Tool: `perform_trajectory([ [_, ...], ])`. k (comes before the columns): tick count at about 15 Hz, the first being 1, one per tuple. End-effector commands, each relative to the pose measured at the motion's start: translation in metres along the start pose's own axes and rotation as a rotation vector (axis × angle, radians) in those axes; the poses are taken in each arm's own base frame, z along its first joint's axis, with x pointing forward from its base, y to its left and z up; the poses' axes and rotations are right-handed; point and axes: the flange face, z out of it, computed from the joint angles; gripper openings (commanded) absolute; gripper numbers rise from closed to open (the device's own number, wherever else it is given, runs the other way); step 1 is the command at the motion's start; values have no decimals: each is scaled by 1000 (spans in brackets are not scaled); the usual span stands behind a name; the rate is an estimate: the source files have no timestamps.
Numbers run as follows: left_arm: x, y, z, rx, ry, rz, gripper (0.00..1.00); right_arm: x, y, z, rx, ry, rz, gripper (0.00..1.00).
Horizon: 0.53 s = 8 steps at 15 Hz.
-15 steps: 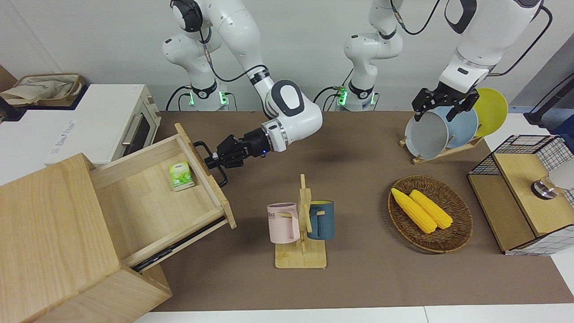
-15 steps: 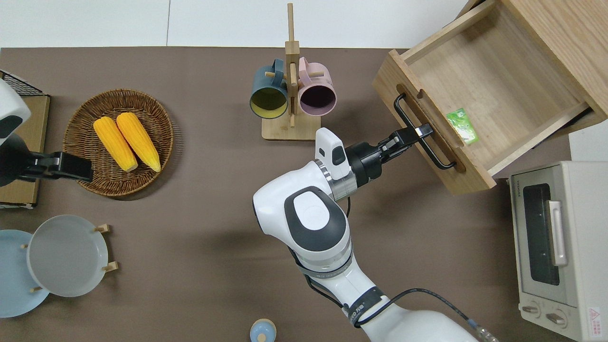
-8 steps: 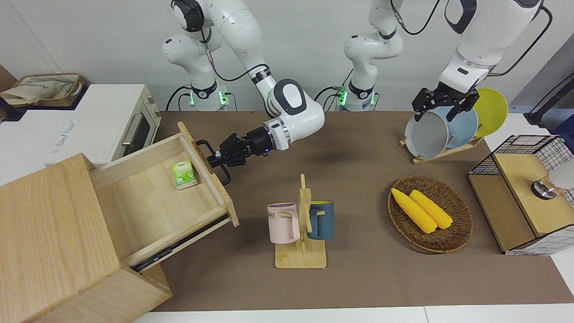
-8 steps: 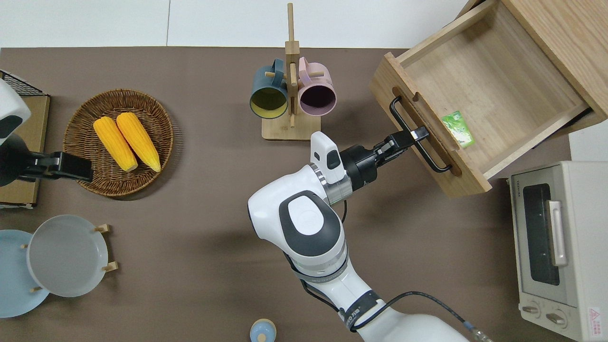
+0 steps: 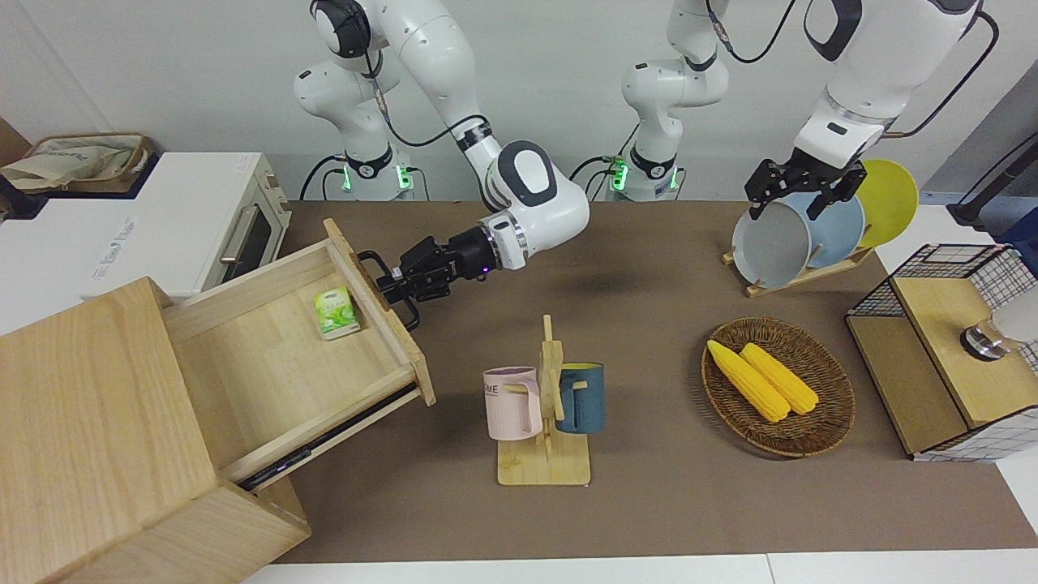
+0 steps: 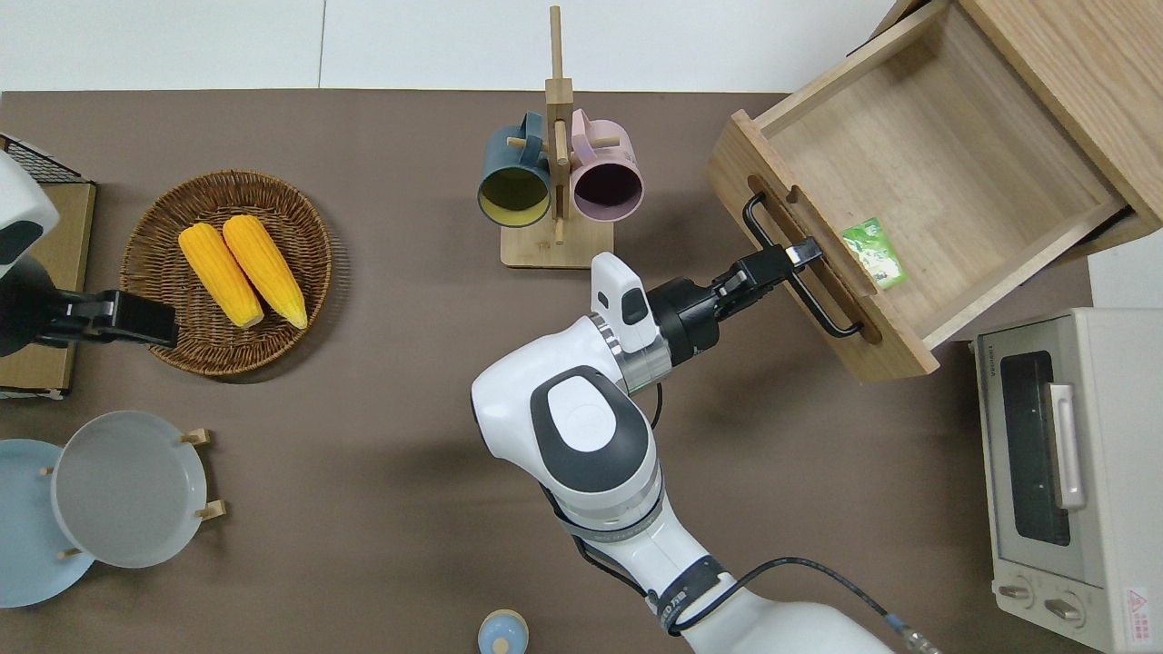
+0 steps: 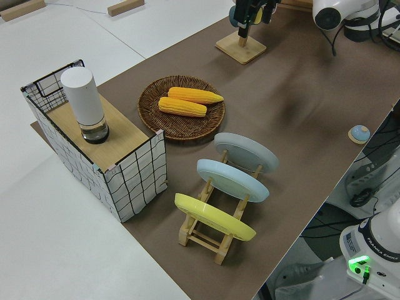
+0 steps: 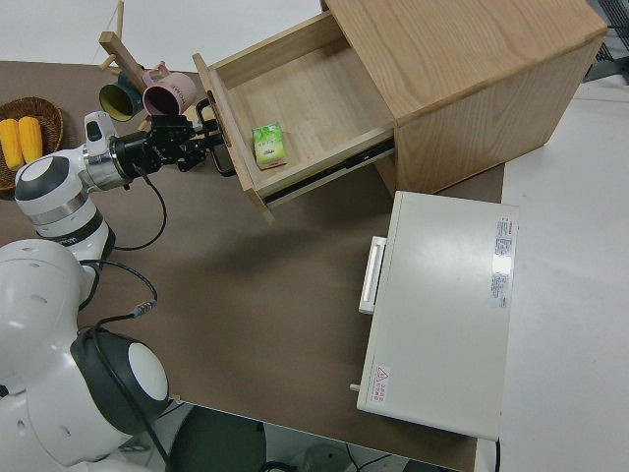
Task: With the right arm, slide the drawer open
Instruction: 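Open the right gripper and back it away from the handle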
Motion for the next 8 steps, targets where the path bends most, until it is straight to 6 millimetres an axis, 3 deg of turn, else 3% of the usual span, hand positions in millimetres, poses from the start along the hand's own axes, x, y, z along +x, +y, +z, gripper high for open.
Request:
perform_trajectory([
  [1, 1, -1, -3, 16, -7, 10, 993, 5, 5, 4, -15, -10, 6, 985],
  [8, 1, -1, -4, 16, -5, 10, 993, 6, 0, 2, -13, -2, 60, 987],
])
